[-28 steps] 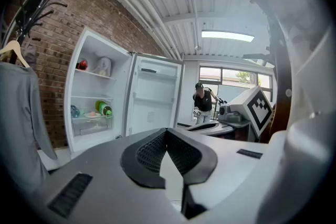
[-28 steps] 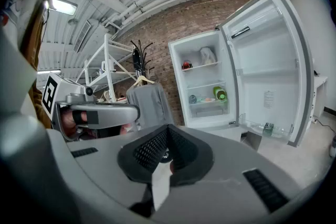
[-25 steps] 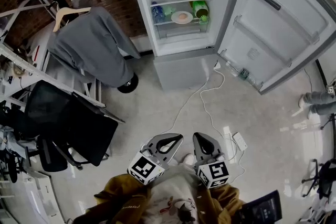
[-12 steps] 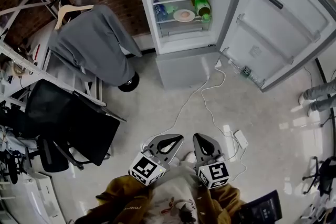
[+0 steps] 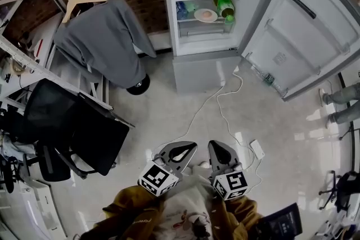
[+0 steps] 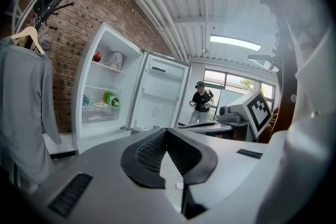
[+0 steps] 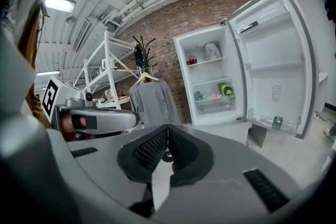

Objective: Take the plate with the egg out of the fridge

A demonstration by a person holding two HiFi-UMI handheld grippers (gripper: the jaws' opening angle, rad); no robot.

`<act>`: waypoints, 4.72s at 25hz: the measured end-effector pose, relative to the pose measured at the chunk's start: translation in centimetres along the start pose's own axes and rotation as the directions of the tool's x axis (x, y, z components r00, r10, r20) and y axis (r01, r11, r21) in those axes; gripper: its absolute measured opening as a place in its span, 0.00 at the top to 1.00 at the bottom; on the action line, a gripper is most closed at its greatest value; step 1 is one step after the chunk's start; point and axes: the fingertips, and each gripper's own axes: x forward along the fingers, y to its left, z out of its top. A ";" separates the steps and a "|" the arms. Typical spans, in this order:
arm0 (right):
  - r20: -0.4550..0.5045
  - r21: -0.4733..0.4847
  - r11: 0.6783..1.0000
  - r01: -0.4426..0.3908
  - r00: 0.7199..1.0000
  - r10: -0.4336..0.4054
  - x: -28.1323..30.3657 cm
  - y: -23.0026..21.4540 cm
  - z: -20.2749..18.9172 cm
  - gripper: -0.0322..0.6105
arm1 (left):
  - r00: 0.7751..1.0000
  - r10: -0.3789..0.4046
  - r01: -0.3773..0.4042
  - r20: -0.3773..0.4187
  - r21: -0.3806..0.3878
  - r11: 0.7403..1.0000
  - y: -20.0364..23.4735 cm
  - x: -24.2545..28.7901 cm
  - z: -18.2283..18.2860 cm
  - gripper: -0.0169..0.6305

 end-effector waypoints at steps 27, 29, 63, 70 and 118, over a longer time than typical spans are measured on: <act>0.018 0.079 0.996 0.052 0.998 -0.054 9.3 -6.2 3.2 0.94 | 1.000 -0.012 0.011 -0.012 -0.058 0.998 9.5 5.6 2.1 0.96; 0.032 0.091 0.995 0.050 0.998 -0.053 10.6 -8.6 4.6 0.94 | 1.000 -0.009 0.008 -0.011 -0.047 0.999 10.5 7.9 3.4 0.96; 0.004 0.147 0.989 -0.008 1.000 0.007 22.8 -27.2 10.7 0.94 | 0.996 0.066 -0.074 -0.057 -0.140 0.987 22.3 26.9 8.6 0.96; -0.006 0.152 0.988 0.041 0.999 -0.040 27.5 -28.8 12.7 0.94 | 0.998 0.056 -0.060 -0.021 -0.376 0.925 29.2 29.4 8.7 0.96; -0.037 0.163 0.973 0.164 0.986 -0.160 41.2 -36.4 15.3 0.94 | 0.987 -0.153 0.136 0.046 -0.749 0.648 41.4 41.5 9.5 0.83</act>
